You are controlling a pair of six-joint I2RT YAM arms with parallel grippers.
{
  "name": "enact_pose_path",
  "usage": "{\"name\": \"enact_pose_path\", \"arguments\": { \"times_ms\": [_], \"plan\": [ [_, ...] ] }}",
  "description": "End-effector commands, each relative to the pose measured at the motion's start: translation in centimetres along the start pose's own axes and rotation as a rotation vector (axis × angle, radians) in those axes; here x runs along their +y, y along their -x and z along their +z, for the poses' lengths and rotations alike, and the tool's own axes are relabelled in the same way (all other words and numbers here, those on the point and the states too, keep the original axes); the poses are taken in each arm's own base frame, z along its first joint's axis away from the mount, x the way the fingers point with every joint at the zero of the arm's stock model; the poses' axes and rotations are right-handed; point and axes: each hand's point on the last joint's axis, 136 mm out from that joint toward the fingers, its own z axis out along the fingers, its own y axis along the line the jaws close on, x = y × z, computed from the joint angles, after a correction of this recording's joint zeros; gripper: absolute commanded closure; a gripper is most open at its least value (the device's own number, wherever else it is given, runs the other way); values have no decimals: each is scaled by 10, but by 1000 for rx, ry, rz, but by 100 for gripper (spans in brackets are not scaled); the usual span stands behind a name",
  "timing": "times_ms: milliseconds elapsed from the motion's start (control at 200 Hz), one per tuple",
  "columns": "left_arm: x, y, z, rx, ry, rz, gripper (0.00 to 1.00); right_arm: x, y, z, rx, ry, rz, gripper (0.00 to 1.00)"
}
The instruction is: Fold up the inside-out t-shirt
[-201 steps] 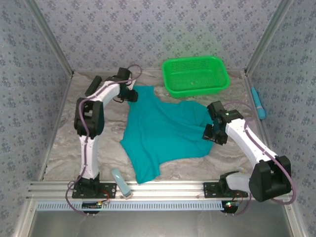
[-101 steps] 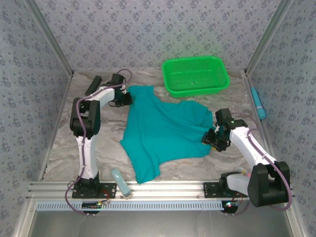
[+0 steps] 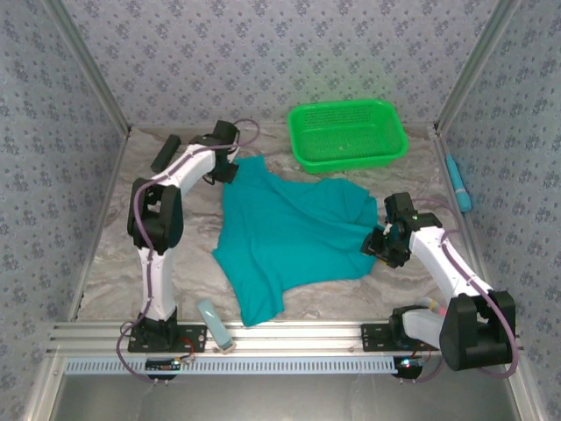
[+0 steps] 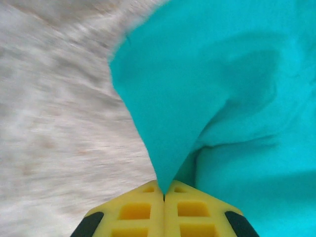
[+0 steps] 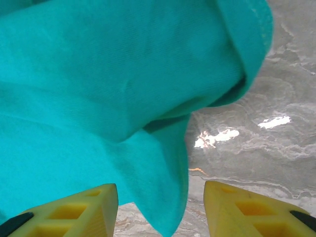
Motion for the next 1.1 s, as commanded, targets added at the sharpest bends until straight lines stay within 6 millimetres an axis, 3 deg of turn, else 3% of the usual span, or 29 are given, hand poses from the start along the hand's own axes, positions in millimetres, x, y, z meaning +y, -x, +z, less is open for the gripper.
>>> {"name": "enact_pose_path", "arguments": {
  "times_ms": [0,175,220,285,310,360,365,375,415,470,530,555,570,585,640,785,850,950,979,1054,1094],
  "plan": [
    [41,-9,-19,170,414,438,100,-2,7,-6,-9,-32,-7,49],
    [21,3,11,178,344,391,100,6,10,-6,14,-25,-20,49],
    [18,5,18,176,352,381,96,6,10,-7,14,-27,-23,49],
    [-7,8,29,127,229,334,89,8,10,-10,7,-29,-33,49],
    [-22,10,32,98,137,297,84,8,9,-11,5,-29,-36,49],
    [-50,19,28,20,-64,169,62,9,10,-12,-2,-22,-48,49],
    [-47,19,28,19,-61,151,61,10,10,-12,-2,-21,-49,49],
    [-60,22,25,-2,-153,121,61,10,10,-12,-2,-20,-51,49],
    [-81,30,16,-56,-360,-8,60,13,10,-13,-1,-10,-61,49],
    [-89,43,3,-118,-574,-214,56,15,10,-14,-3,-10,-72,49],
    [-85,51,-4,-164,-726,-403,40,19,10,-15,-3,-9,-88,49],
    [-81,51,-7,-178,-761,-454,27,21,10,-16,-5,-6,-97,49],
    [-78,50,-8,-178,-772,-487,6,22,10,-16,-7,-3,-103,49],
    [-76,48,-10,-180,-773,-507,1,24,10,-16,-7,-2,-111,49],
    [-67,41,-20,-199,-757,-533,1,31,9,-18,-11,9,-145,49],
    [-51,1,-40,-204,-641,-558,0,52,6,-22,-30,23,-281,49],
    [-41,-20,-41,-207,-601,-641,0,79,-1,-25,-35,79,-406,49],
    [-16,-69,-26,-72,-559,-947,0,124,-20,-24,-32,148,-571,50],
    [-13,-75,-23,-35,-599,-1003,0,139,-28,-23,-39,165,-623,50],
    [-13,-79,-16,27,-685,-1038,21,180,-47,-19,-76,208,-743,50],
    [-13,-78,-14,39,-682,-1024,25,204,-55,-17,-107,233,-803,49]
  ]
}}
